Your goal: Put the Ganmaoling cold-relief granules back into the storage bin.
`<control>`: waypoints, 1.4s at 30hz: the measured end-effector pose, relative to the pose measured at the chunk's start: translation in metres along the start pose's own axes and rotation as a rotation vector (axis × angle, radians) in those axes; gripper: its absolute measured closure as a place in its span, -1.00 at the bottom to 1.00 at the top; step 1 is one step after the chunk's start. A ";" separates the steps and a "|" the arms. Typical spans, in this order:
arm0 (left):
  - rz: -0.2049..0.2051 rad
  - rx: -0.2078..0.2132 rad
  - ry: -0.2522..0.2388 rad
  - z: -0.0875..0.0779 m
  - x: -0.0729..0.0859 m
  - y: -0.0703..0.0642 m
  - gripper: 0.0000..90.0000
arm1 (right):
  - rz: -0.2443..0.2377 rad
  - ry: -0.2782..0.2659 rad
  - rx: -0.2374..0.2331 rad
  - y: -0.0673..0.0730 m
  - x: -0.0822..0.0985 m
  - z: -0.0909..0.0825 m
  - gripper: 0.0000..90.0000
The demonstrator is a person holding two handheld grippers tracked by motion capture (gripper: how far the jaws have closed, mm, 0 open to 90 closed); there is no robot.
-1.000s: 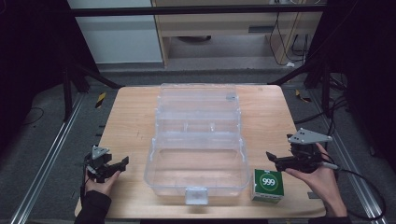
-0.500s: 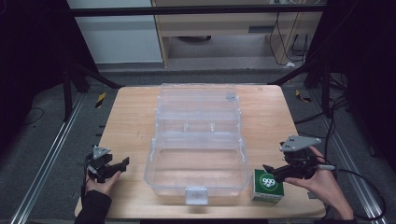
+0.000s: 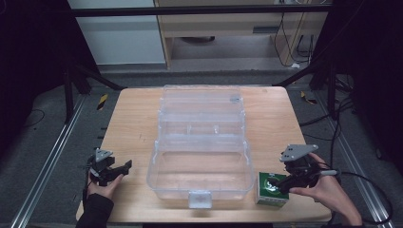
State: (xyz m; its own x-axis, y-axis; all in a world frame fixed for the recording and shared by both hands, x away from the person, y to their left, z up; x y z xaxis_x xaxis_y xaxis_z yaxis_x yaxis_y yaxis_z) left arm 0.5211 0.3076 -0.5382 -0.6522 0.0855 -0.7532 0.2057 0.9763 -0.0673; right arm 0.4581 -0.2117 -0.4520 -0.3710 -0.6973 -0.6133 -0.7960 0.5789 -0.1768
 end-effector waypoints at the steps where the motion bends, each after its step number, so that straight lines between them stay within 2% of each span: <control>1: 0.000 0.000 0.000 0.000 0.000 0.000 -0.40 | 0.000 0.000 0.000 0.000 0.000 0.000 -0.91; 3: 0.001 0.000 0.001 0.000 0.000 0.000 -0.40 | -0.020 0.020 -0.021 0.004 0.002 0.002 -0.91; 14: 0.001 0.002 0.004 0.001 0.001 0.000 -0.40 | -0.083 0.076 -0.076 0.014 0.009 0.009 -0.92; 26: -0.001 0.005 0.005 0.001 0.001 -0.001 -0.40 | -0.133 0.147 -0.146 0.027 0.018 0.019 -0.94; 42: 0.010 0.005 0.016 0.003 0.002 -0.001 -0.40 | -0.196 0.245 -0.184 0.034 0.027 0.035 -0.95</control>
State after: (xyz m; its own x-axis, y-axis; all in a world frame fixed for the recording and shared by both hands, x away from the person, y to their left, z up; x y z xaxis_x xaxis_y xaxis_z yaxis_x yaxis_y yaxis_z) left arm 0.5220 0.3063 -0.5418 -0.6617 0.0981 -0.7433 0.2158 0.9744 -0.0635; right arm 0.4376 -0.1958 -0.5014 -0.2885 -0.8810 -0.3749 -0.9280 0.3537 -0.1172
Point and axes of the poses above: each handheld gripper's, and its own axes: z roughly forward along the jaws, x roughly out of its underside, y roughly to its left, the point moved 9 cm from there along z, roughly forward along the jaws, and after that the axes turned 3 degrees about -z, right-handed, at the moved point
